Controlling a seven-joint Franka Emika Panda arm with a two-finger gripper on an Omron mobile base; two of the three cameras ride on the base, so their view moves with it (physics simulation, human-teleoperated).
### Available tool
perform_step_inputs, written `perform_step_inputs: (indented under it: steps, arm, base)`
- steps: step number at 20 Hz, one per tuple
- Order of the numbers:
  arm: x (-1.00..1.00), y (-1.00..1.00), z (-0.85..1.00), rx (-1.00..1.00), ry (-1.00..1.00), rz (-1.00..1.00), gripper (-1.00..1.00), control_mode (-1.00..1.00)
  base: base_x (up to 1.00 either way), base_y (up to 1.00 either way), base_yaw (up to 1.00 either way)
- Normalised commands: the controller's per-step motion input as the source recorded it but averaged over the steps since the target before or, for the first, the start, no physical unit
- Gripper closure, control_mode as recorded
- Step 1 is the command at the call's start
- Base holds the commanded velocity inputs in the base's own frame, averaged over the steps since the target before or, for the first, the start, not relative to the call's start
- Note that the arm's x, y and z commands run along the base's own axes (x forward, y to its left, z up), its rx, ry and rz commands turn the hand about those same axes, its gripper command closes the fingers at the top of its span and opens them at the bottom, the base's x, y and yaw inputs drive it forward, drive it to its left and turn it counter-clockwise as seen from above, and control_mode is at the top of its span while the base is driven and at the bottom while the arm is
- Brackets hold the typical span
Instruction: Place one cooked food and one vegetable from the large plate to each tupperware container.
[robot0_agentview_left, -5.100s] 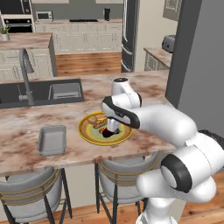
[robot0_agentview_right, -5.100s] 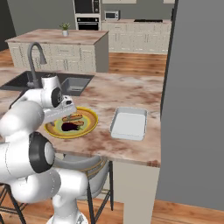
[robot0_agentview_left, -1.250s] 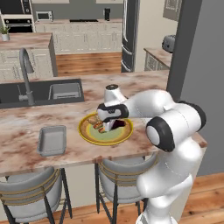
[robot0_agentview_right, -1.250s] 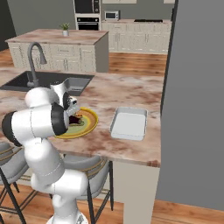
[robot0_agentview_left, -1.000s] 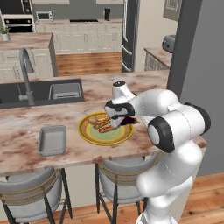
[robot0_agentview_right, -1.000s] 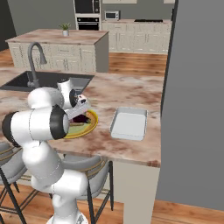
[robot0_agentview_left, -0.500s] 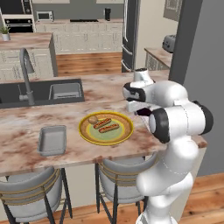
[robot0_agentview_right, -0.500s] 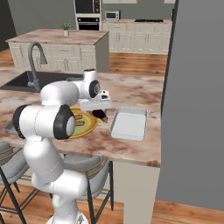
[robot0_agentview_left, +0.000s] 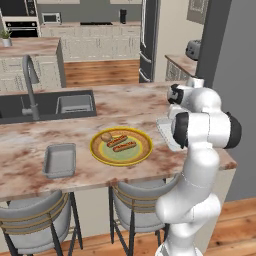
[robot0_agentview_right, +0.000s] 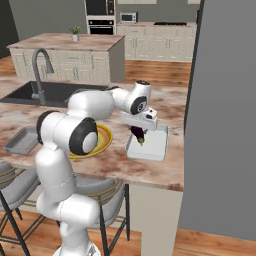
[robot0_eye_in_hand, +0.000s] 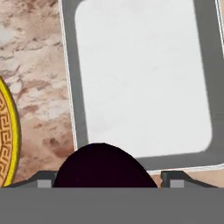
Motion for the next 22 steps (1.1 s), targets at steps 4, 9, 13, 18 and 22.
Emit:
perform_step_inputs:
  steps: [4, 9, 13, 18, 22]
  arm:
    - [0.76, -0.55, -0.09, 0.0, 0.0, -0.24, 1.0, -1.0]
    - [0.22, -0.22, -0.05, 0.0, 0.0, -0.06, 1.0, -1.0]
    - [0.0, -0.2, -0.4, -0.07, 0.0, -0.12, 1.0, -1.0]
    - [0.0, 0.0, -0.54, -0.21, 0.0, -0.09, 1.0, -1.0]
    - [0.0, -0.04, -0.45, -0.09, 0.02, -0.06, 1.0, -1.0]
  base:
    - [0.0, 0.0, 0.0]
    - [0.0, 0.0, 0.0]
    - [0.0, 0.0, 0.0]
    - [0.0, 0.0, 0.0]
    - [0.0, 0.0, 0.0]
